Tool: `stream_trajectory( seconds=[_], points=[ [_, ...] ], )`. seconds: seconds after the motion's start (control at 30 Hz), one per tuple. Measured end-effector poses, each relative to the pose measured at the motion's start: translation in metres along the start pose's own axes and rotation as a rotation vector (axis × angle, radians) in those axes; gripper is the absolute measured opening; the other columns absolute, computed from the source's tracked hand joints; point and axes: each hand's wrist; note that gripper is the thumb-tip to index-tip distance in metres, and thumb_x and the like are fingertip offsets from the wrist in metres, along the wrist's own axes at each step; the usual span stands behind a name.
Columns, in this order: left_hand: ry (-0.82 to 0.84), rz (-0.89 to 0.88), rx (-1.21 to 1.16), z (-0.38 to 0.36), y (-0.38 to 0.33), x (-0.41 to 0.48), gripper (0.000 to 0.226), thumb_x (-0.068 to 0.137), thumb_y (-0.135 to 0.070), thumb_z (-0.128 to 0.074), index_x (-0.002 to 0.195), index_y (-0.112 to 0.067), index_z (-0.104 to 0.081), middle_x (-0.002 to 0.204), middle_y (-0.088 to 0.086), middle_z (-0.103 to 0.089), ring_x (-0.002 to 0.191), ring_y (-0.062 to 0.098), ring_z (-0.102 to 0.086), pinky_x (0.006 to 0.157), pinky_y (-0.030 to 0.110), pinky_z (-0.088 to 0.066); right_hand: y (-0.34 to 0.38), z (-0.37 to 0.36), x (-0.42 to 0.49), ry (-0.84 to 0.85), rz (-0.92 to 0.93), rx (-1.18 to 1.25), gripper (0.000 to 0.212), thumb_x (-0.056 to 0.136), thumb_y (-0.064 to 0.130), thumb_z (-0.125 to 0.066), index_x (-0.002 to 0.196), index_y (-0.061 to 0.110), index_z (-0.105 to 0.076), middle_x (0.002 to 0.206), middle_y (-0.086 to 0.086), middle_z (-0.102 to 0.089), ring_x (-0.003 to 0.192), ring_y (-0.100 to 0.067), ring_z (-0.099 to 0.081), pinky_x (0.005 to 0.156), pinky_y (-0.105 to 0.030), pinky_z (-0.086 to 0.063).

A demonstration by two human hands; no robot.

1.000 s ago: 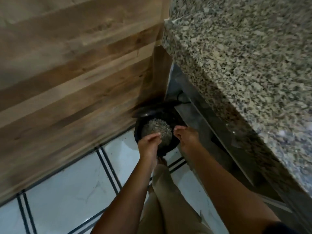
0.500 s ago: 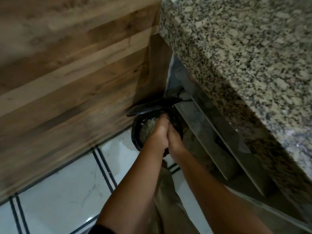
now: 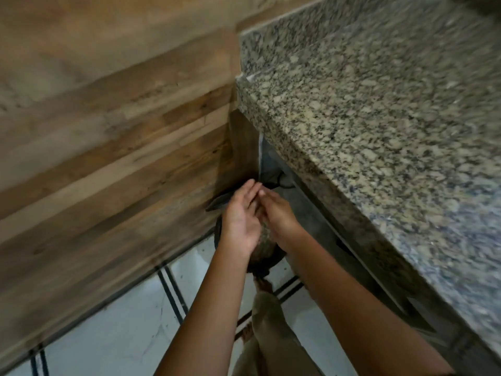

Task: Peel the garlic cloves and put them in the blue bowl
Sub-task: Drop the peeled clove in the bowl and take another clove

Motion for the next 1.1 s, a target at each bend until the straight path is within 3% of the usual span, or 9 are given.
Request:
stream_trajectory(
  seconds=[0.1, 0.23, 0.33, 0.57, 0.8, 0.93, 1.03, 1.1],
  points=[
    [0.016, -0.06, -0.004, -0.021, -0.007, -0.037, 0.031, 0.097, -0.015, -0.046, 0.126, -0.007, -0.053, 0.125, 0.01, -0.057, 0.114, 0.022, -0.053, 0.088, 0.028, -0.041, 0.044, 0.016, -0.057, -0.026, 0.081, 0.346, 0.03, 0.099, 0.018, -0.041, 0.123, 0.006, -0.055, 0.12, -0.006, -0.06, 0.113, -0.019, -0.055, 0.1, -0.032, -0.041],
    [0.197, -0.076, 0.125, -0.082, 0.011, -0.101, 0.016, 0.096, -0.015, -0.048, 0.106, -0.009, -0.059, 0.097, 0.005, -0.063, 0.092, 0.017, -0.061, 0.073, 0.023, -0.046, 0.095, 0.069, -0.132, -0.171, 0.231, 0.596, 0.019, 0.098, 0.015, -0.044, 0.103, 0.007, -0.06, 0.101, -0.01, -0.065, 0.092, -0.022, -0.062, 0.087, -0.031, -0.049],
    [0.338, -0.042, 0.22, -0.136, 0.051, -0.144, 0.01, 0.096, -0.013, -0.049, 0.094, -0.012, -0.058, 0.089, 0.004, -0.062, 0.08, 0.013, -0.06, 0.071, 0.022, -0.047, 0.118, 0.127, -0.187, -0.329, 0.358, 0.688, 0.016, 0.096, 0.012, -0.045, 0.095, 0.007, -0.06, 0.089, -0.008, -0.063, 0.077, -0.02, -0.06, 0.079, -0.029, -0.05],
    [0.716, 0.064, 0.462, -0.231, 0.204, -0.24, 0.019, 0.096, -0.011, -0.045, 0.084, -0.015, -0.06, 0.061, -0.008, -0.067, 0.065, 0.009, -0.06, 0.058, 0.017, -0.045, 0.116, 0.283, -0.312, -0.619, 0.591, 0.764, 0.014, 0.097, 0.013, -0.044, 0.095, 0.009, -0.058, 0.087, -0.007, -0.061, 0.073, -0.019, -0.056, 0.073, -0.028, -0.048],
    [0.914, 0.101, 0.722, -0.266, 0.385, -0.32, 0.018, 0.094, -0.003, -0.049, 0.084, -0.011, -0.061, 0.069, 0.0, -0.064, 0.057, 0.008, -0.058, 0.052, 0.015, -0.044, 0.07, 0.448, -0.409, -0.934, 0.603, 0.697, 0.008, 0.091, 0.001, -0.053, 0.09, 0.007, -0.058, 0.067, -0.005, -0.062, 0.052, -0.013, -0.056, 0.049, -0.022, -0.048],
    [1.045, -0.174, 1.176, -0.275, 0.468, -0.328, 0.012, 0.089, 0.0, -0.058, 0.097, 0.0, -0.065, 0.087, 0.013, -0.065, 0.068, 0.014, -0.056, 0.058, 0.012, -0.042, 0.045, 0.516, -0.438, -1.102, 0.494, 0.716, 0.012, 0.092, -0.002, -0.047, 0.097, 0.004, -0.055, 0.07, -0.006, -0.056, 0.054, -0.015, -0.048, 0.043, -0.018, -0.041],
    [1.042, -0.372, 1.457, -0.287, 0.508, -0.328, 0.02, 0.086, -0.01, -0.065, 0.103, 0.0, -0.067, 0.102, 0.016, -0.069, 0.094, 0.025, -0.064, 0.077, 0.022, -0.044, 0.032, 0.551, -0.449, -1.143, 0.446, 0.754, 0.018, 0.092, -0.002, -0.045, 0.084, 0.009, -0.056, 0.067, -0.005, -0.054, 0.047, -0.011, -0.048, 0.04, -0.017, -0.039],
    [1.019, -0.457, 1.59, -0.297, 0.527, -0.329, 0.023, 0.085, -0.019, -0.067, 0.101, -0.002, -0.068, 0.101, 0.014, -0.07, 0.096, 0.025, -0.063, 0.077, 0.024, -0.042, 0.024, 0.567, -0.453, -1.153, 0.407, 0.735, 0.02, 0.092, 0.0, -0.047, 0.081, 0.013, -0.057, 0.069, -0.003, -0.055, 0.05, -0.011, -0.049, 0.041, -0.017, -0.041]
  ],
)
Point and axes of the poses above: each hand's wrist, its own x-axis towards the middle knuckle, its own z-axis out of the back of the hand, y = z × x
